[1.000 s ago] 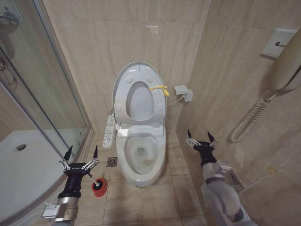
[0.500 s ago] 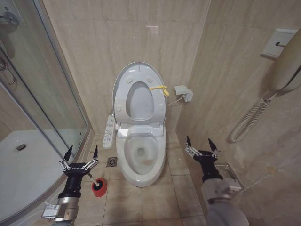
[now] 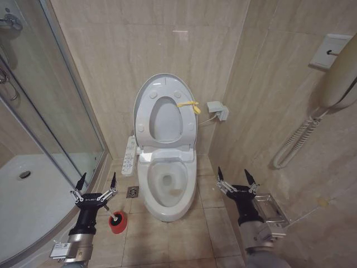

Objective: Open the toilet lid, clean the toilet bowl with a toilet brush, close the toilet lid, and flush.

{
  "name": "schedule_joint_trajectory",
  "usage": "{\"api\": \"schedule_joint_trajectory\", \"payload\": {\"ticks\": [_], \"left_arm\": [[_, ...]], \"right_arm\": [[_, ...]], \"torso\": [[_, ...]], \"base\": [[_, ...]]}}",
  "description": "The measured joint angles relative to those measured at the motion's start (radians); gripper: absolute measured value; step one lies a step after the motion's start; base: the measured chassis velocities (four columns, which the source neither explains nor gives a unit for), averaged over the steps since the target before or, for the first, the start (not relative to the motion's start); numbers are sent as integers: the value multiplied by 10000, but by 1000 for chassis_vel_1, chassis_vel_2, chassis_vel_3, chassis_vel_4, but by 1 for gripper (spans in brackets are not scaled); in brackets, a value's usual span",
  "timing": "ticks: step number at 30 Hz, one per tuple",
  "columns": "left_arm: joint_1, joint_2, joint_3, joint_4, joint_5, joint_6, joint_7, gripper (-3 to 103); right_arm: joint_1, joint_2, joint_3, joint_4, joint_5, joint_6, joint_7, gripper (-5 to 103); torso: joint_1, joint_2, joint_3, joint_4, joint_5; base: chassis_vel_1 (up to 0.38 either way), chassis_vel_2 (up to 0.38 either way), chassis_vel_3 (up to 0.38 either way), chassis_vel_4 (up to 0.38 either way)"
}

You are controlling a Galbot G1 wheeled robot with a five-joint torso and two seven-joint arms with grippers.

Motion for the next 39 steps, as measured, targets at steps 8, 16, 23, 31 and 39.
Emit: {"api": "schedule_joint_trajectory", "payload": {"ticks": [8, 16, 23, 31, 39], "left_arm": [[0, 0, 0, 0, 0, 0, 0, 100], [0, 0, 0, 0, 0, 0, 0, 100], [0, 0, 0, 0, 0, 0, 0, 100], [0, 0, 0, 0, 0, 0, 0, 100], [0, 0, 0, 0, 0, 0, 0, 100]], "right_arm": [[26, 55, 2, -30, 76, -13, 20, 100], [24, 62, -5, -30, 98, -29, 19, 100], [27, 62, -7, -35, 105, -33, 20, 100], [28, 60, -7, -41, 113, -36, 22, 100], [29, 59, -7, -47, 118, -37, 26, 100]], "torso": [[0, 0, 0, 0, 0], [0, 0, 0, 0, 1], [0, 0, 0, 0, 1], [0, 0, 0, 0, 1], [0, 0, 0, 0, 1]], "base": [[0, 0, 0, 0], [0, 0, 0, 0], [0, 0, 0, 0], [0, 0, 0, 0], [0, 0, 0, 0]]}}
